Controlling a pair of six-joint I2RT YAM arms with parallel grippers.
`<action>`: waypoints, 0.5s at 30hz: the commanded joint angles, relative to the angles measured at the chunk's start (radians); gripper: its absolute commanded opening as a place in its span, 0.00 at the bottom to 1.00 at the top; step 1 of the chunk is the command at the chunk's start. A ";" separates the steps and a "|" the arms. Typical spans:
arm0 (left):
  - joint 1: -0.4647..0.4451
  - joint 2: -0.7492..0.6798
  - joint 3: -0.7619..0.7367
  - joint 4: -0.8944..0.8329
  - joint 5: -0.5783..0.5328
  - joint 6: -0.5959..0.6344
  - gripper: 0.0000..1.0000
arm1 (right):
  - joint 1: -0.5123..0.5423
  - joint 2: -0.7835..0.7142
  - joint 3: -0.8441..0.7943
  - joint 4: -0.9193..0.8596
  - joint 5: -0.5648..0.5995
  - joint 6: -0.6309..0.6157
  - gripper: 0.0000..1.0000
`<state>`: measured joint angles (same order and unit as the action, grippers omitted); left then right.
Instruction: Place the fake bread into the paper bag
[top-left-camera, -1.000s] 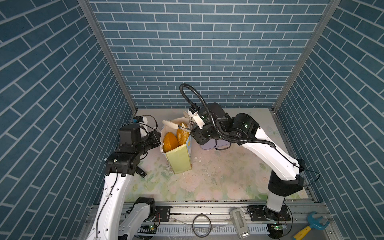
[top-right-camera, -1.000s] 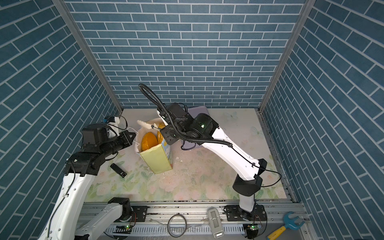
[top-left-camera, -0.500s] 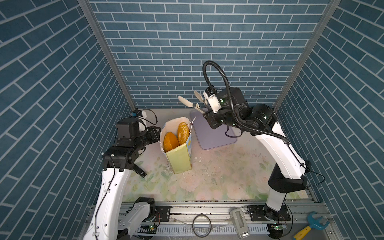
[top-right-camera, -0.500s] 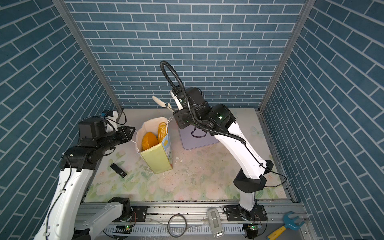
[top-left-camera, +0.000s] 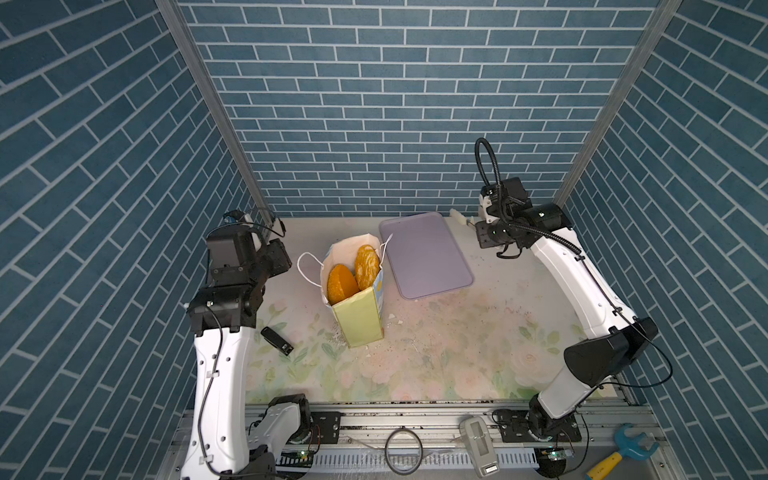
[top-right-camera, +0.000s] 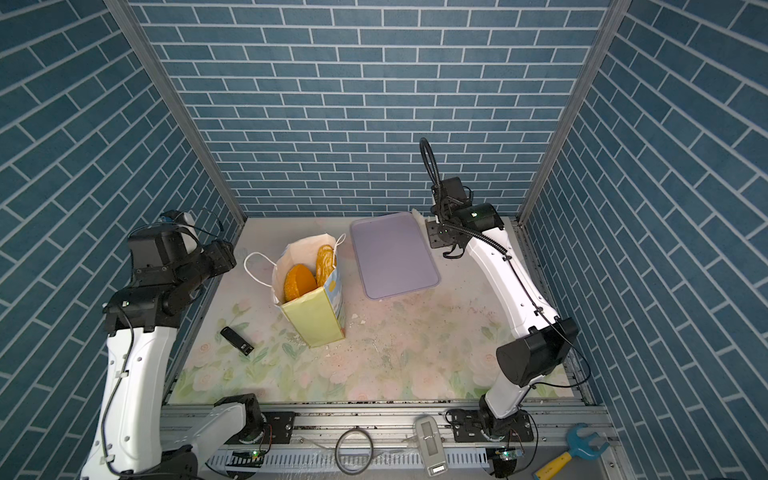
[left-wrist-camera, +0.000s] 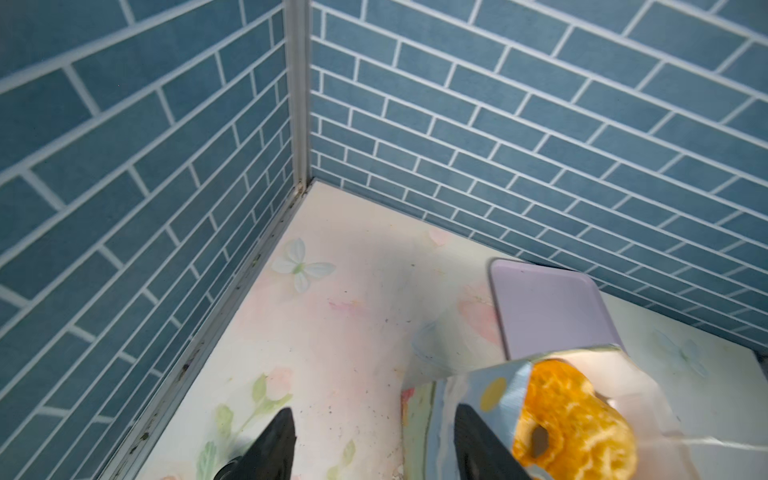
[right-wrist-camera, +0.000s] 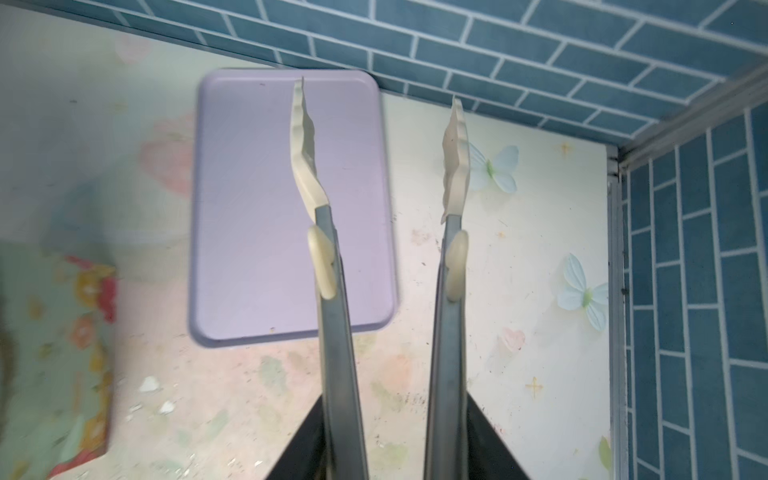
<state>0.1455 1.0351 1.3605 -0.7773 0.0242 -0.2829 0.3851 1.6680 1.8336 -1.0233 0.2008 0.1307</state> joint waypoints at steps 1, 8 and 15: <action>0.037 0.019 -0.064 0.039 0.041 -0.011 0.63 | -0.098 -0.031 -0.141 0.137 -0.032 -0.045 0.47; 0.060 0.036 -0.174 0.064 0.071 -0.041 0.63 | -0.233 0.001 -0.443 0.327 -0.110 -0.060 0.47; 0.060 0.039 -0.197 0.065 0.075 -0.013 0.63 | -0.239 -0.012 -0.634 0.381 -0.134 -0.018 0.51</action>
<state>0.1989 1.0779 1.1797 -0.7258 0.0910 -0.3126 0.1440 1.6730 1.2530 -0.7166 0.1074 0.0994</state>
